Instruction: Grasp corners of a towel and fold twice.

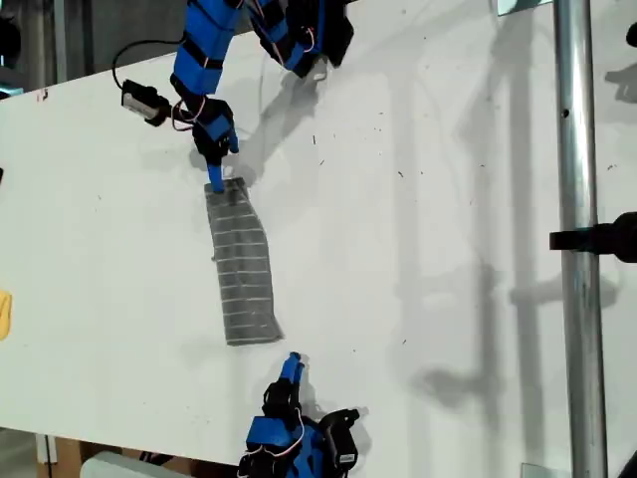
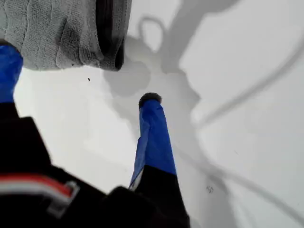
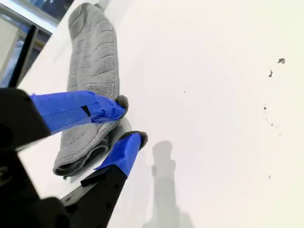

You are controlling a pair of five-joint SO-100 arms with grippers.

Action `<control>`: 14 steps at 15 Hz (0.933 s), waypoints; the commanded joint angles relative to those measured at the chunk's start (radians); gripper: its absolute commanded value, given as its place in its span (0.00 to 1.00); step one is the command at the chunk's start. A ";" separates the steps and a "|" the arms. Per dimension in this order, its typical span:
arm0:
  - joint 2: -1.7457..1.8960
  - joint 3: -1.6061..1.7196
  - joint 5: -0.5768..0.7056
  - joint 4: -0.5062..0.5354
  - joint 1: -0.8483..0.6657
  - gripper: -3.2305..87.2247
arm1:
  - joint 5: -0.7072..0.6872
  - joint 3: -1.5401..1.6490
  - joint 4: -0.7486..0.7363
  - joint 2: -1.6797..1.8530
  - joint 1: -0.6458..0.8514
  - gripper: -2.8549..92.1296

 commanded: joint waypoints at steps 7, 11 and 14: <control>0.008 0.003 -0.017 0.018 -0.011 0.14 | 0.104 -0.597 -0.086 -0.548 -0.170 0.06; 0.008 0.003 -0.005 0.018 -0.023 0.15 | 0.028 -0.370 -0.060 -0.347 -0.114 0.03; 0.008 0.003 0.005 0.015 -0.028 0.15 | 0.021 -0.064 0.175 0.114 -0.066 0.03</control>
